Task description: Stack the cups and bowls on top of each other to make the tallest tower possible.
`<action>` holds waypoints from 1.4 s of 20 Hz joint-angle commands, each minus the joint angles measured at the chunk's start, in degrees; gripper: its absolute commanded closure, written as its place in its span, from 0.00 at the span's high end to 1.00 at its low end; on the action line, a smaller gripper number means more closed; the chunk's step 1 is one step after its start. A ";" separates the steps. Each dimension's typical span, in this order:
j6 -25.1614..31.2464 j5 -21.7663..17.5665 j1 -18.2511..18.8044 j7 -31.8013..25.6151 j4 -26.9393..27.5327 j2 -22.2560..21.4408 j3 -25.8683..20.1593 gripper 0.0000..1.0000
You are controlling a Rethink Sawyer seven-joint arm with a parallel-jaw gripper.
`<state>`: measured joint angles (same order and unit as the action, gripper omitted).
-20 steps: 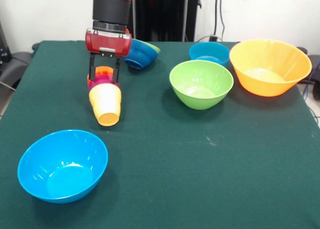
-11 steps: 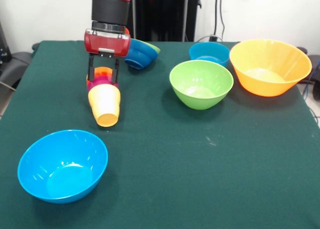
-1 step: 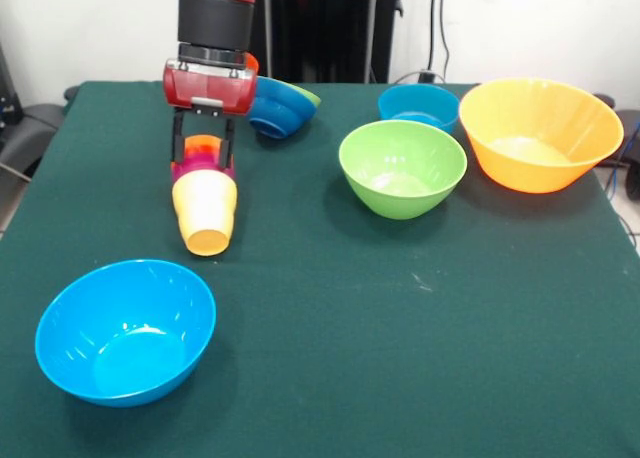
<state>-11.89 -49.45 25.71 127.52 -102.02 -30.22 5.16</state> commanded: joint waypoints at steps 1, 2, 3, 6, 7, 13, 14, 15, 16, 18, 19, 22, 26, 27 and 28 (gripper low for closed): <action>16.51 3.06 2.23 -1.91 4.12 6.39 -10.24 1.00; 14.93 2.72 1.60 -1.03 4.91 7.50 -9.28 1.00; 12.18 2.34 0.78 0.25 6.47 9.55 -7.88 1.00; 8.08 2.16 -0.49 1.70 8.42 12.33 -5.86 1.00; 9.43 2.11 -0.04 1.21 7.73 11.36 -6.72 1.00; 23.45 5.52 4.44 -5.66 1.78 1.50 -14.72 1.00; 25.48 6.33 4.97 -6.73 1.10 0.08 -15.80 1.00; 27.34 7.19 5.43 -7.71 0.64 -1.19 -16.75 1.00; 29.21 8.04 5.88 -8.69 0.18 -2.45 -17.69 1.00; 31.91 9.26 6.32 -9.87 0.02 -3.91 -18.77 1.00; 33.03 9.69 6.51 -10.32 0.00 -4.47 -19.23 1.00; 35.77 10.42 7.03 -11.25 0.08 -5.68 -20.43 1.00; 38.72 10.70 7.71 -11.71 0.76 -6.24 -21.92 1.00; 39.40 10.78 7.91 -11.77 0.77 -6.50 -22.32 1.00; 40.07 10.85 8.10 -11.82 0.78 -6.75 -22.73 1.00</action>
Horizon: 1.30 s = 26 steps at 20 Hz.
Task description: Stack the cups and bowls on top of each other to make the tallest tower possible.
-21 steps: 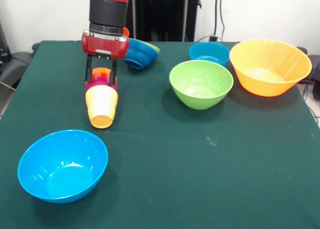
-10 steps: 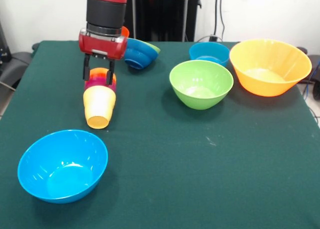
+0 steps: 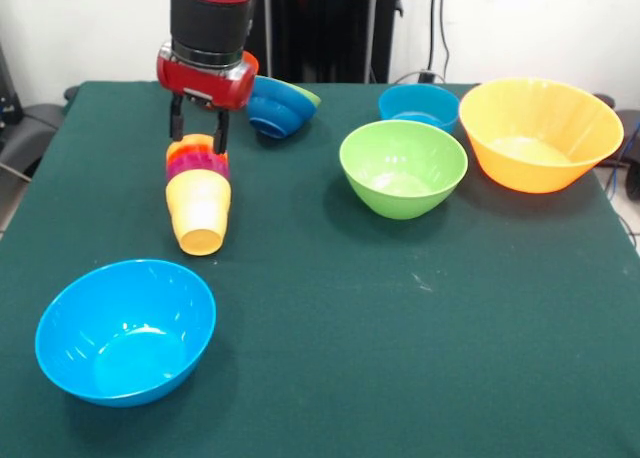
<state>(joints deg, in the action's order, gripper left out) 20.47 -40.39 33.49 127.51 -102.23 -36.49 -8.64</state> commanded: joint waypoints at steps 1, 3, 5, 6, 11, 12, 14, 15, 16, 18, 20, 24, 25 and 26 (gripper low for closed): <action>8.49 1.95 0.60 -12.00 1.06 -0.71 -9.42 1.00; 9.29 1.83 0.96 -12.02 1.11 -0.94 -10.10 1.00; 8.59 1.13 1.13 -11.08 0.92 -0.82 -10.26 1.00; 8.19 0.71 1.16 -10.64 0.91 -0.61 -10.29 1.00; 1.93 -4.16 -0.12 -5.92 1.39 2.66 -7.03 1.00; 0.77 -4.97 -0.51 -4.93 1.62 3.47 -6.15 1.00; -3.02 -7.40 -1.89 -1.91 2.73 6.18 -3.41 1.00; -5.53 -8.75 -2.67 -0.32 3.59 7.79 -1.93 1.00; -7.11 -9.34 -3.12 0.65 4.21 8.98 -0.99 1.00; -9.57 -10.14 -3.75 1.94 5.24 10.92 0.45 1.00; -10.85 -10.38 -4.09 2.38 5.78 11.97 1.26 1.00; -12.28 -10.00 -4.21 1.97 6.40 13.01 1.89 1.00; -12.26 -9.80 -4.10 1.70 6.35 12.95 1.79 1.00; -12.24 -9.60 -3.99 1.43 6.31 12.89 1.69 1.00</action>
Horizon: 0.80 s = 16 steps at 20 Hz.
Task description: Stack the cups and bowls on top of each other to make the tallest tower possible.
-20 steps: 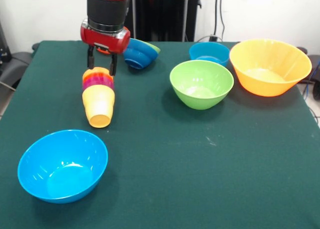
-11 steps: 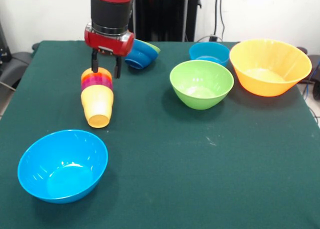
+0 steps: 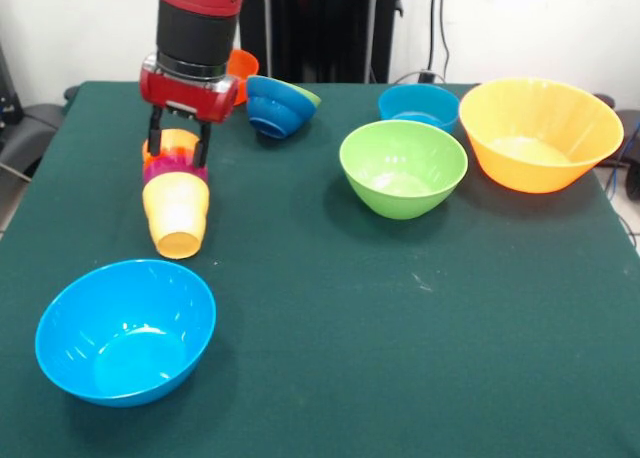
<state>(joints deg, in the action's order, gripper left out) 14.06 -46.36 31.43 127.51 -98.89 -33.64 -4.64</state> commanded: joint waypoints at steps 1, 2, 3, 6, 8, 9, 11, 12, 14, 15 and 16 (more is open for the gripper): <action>-5.19 -3.14 -1.48 0.66 2.66 9.54 -2.91 1.00; -4.10 -2.55 -0.98 -0.32 2.21 8.77 -3.64 1.00; -3.00 -1.95 -0.48 -1.29 1.76 7.99 -4.36 1.00; 1.73 0.36 0.98 -4.48 0.46 5.15 -6.91 1.00; 4.35 1.64 1.55 -6.03 -0.06 3.53 -8.12 1.00; 5.70 2.32 1.68 -6.72 -0.13 2.85 -8.61 1.00; 8.82 3.93 1.97 -8.24 -0.31 1.40 -9.75 1.00; 9.63 4.38 2.09 -8.59 -0.43 0.92 -10.14 1.00; 11.92 5.46 2.22 -9.54 -0.62 -0.20 -10.88 1.00; 13.38 6.18 2.27 -10.02 -0.67 -0.87 -11.27 1.00; 14.14 6.49 2.28 -10.25 -0.68 -1.18 -11.50 1.00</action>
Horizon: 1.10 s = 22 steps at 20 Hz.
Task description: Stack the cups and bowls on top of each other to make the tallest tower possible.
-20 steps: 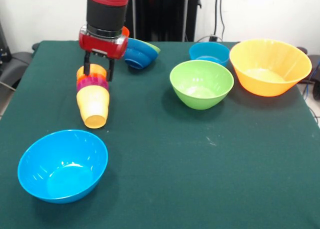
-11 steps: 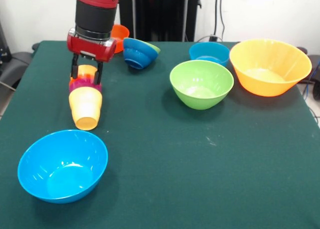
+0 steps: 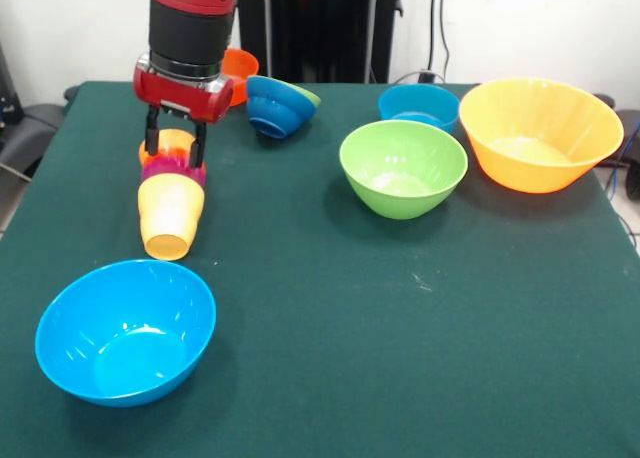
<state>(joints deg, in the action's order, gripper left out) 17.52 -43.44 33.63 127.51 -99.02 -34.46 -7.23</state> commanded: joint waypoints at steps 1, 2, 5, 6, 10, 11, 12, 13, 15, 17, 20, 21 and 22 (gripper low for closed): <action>11.96 4.15 0.09 -10.65 -0.55 -0.99 -9.21 1.00; 12.81 4.43 0.05 -10.82 -0.56 -1.36 -9.40 1.00; 16.46 5.90 -0.10 -11.67 -0.82 -3.34 -10.04 1.00; 17.08 6.07 -0.21 -11.61 -0.83 -3.63 -10.14 1.00; 19.42 6.73 -0.02 -11.88 -1.21 -5.29 -10.76 1.00; 20.30 7.08 0.19 -12.09 -1.50 -5.85 -10.88 1.00; 21.18 7.44 0.39 -12.30 -1.79 -6.41 -11.01 1.00; 21.64 8.03 0.67 -11.85 -2.98 -7.20 -11.02 1.00; 21.52 8.65 0.39 -10.24 -4.15 -7.76 -11.01 1.00; 20.65 9.74 0.04 -7.62 -5.93 -8.35 -10.94 1.00; 19.57 10.44 -0.50 -5.27 -7.55 -7.90 -10.14 1.00; 18.82 10.63 -0.60 -4.34 -8.00 -7.42 -9.88 1.00; 17.59 10.80 -0.57 -3.38 -8.42 -6.59 -9.79 1.00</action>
<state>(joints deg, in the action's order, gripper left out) 33.42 -34.25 33.94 127.51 -101.53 -42.73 -12.86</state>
